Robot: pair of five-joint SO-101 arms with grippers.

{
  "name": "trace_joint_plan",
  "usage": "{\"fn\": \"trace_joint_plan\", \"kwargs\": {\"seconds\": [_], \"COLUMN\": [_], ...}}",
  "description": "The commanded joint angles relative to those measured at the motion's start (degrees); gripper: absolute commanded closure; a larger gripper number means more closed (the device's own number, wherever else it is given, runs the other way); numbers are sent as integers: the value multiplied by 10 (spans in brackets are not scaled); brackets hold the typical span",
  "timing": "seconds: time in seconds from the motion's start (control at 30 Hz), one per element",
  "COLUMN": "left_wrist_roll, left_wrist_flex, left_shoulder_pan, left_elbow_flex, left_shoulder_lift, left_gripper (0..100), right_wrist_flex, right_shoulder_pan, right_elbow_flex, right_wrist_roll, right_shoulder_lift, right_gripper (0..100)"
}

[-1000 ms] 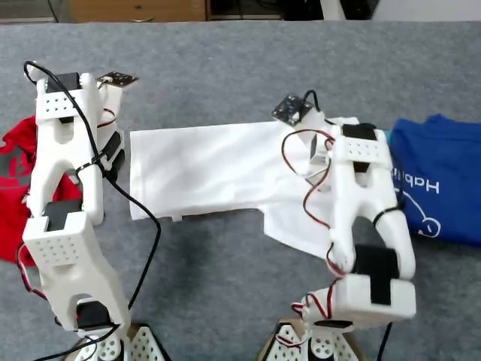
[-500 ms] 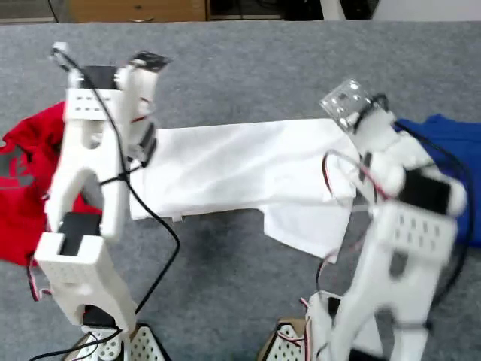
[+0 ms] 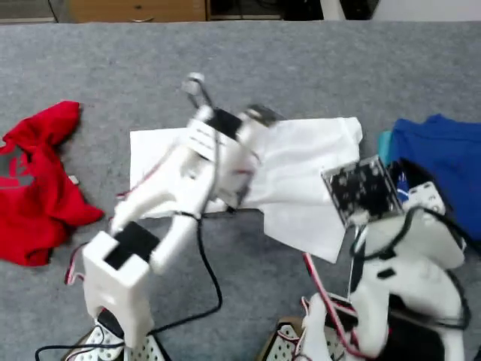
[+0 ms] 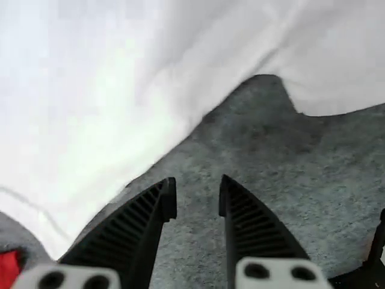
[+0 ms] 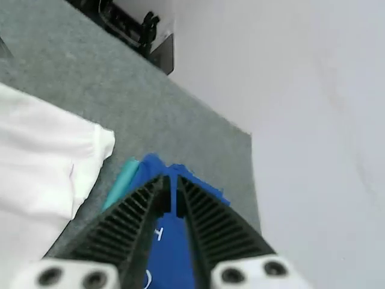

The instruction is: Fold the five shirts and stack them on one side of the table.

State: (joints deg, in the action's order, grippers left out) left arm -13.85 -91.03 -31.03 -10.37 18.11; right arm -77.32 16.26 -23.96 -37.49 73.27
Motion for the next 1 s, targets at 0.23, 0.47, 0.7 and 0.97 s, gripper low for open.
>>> {"fn": "trace_joint_plan", "kwargs": {"seconds": [0.23, 0.47, 0.7, 0.97], "left_wrist_roll": [3, 3, 2, 2], "left_wrist_flex": [69, 66, 55, -8], "left_shoulder_pan": [-156, -192, -188, -193], "left_elbow_flex": [-7, -83, -202, -334], "left_shoulder_lift": [49, 123, 205, 277], "left_gripper": [775, 774, 774, 776], "right_wrist_flex": [-48, -61, -61, -59], "right_shoulder_pan": [8, 8, 8, 8], "right_elbow_flex": [24, 23, 22, 5], "right_wrist_roll": [6, 7, 7, 7], "right_shoulder_lift": [26, 26, 26, 26], "right_gripper": [963, 964, 964, 964]}}
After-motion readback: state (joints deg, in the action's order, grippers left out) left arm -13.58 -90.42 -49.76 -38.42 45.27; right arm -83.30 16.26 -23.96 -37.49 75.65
